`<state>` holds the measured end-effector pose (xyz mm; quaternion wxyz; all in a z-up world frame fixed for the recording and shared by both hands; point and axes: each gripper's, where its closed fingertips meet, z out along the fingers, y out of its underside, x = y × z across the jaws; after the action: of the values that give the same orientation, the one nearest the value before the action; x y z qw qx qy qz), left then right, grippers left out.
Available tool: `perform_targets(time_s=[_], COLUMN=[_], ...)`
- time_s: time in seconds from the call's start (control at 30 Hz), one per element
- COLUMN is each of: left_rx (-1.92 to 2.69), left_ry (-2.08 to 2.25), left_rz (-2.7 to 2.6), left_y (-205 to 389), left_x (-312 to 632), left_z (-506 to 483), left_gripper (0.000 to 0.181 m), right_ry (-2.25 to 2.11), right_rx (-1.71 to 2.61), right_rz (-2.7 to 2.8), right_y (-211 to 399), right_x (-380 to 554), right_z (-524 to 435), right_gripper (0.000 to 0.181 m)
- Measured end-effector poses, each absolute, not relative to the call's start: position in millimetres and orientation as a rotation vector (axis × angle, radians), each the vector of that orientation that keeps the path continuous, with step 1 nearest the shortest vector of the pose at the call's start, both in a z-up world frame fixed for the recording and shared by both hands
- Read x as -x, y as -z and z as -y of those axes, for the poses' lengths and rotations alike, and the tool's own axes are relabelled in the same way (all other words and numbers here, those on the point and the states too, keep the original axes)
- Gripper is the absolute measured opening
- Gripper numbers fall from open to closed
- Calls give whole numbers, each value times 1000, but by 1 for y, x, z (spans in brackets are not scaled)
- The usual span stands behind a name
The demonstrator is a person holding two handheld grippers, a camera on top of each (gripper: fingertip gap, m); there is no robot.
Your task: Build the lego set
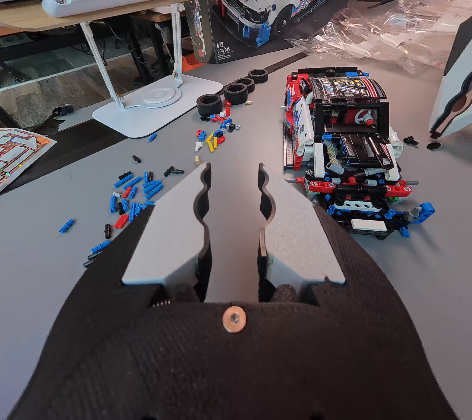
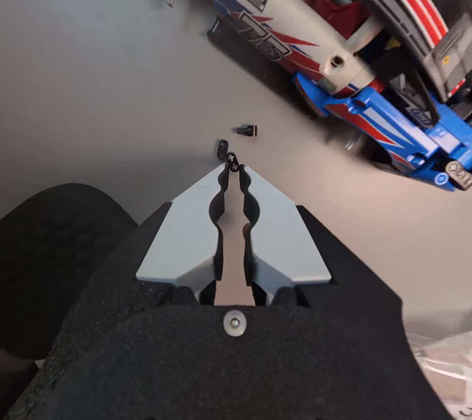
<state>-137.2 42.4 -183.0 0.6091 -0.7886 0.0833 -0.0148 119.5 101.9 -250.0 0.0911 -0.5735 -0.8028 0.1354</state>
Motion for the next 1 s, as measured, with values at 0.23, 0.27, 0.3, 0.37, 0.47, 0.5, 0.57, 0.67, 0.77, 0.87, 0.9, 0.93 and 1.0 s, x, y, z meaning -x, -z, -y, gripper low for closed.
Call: perform_targets(time_s=[0.23, 0.27, 0.3, 0.37, 0.47, 0.5, 0.57, 0.67, 0.77, 0.87, 0.9, 0.93, 1.0], left_rx=[1826, 1826, 1825, 1825, 1824, 1822, 1815, 1797, 1784, 1776, 1772, 1766, 1746], left_ry=[-19, -23, -25, -21, -11, -8, -2, -1, -2, -3, -2, -1, -8], left_rz=[-200, -201, -202, -203, -205, -205, -204, -202, -201, -202, -202, -203, -214], left_y=[183, 182, 182, 182, 182, 181, 180, 176, 173, 171, 170, 169, 163], left_x=[138, 138, 138, 138, 138, 138, 137, 137, 137, 136, 136, 135, 135], left_z=[-39, -38, -38, -38, -38, -38, -38, -38, -38, -38, -38, -37, -36], left_gripper=[35, 35, 35, 35, 35, 36, 36, 37, 37, 37, 37, 37, 37], right_ry=[-405, -408, -408, -402, -445, -477, -521, -631, -789, -991, -1036, -1065, -1116], right_rx=[1729, 1738, 1747, 1761, 1770, 1772, 1760, 1677, 1584, 1480, 1450, 1423, 1387], right_rz=[2302, 2299, 2293, 2272, 2200, 2165, 2076, 1907, 1687, 1454, 1388, 1328, 1226], right_y=[256, 256, 256, 256, 246, 240, 227, 200, 169, 145, 141, 140, 140], right_x=[-113, -112, -112, -112, -110, -108, -102, -86, -67, -51, -48, -46, -43], right_z=[-101, -101, -101, -101, -102, -101, -101, -97, -90, -80, -79, -80, -82], right_gripper=[6, 6, 6, 8, 10, 10, 10, 18, 26, 34, 36, 37, 35])
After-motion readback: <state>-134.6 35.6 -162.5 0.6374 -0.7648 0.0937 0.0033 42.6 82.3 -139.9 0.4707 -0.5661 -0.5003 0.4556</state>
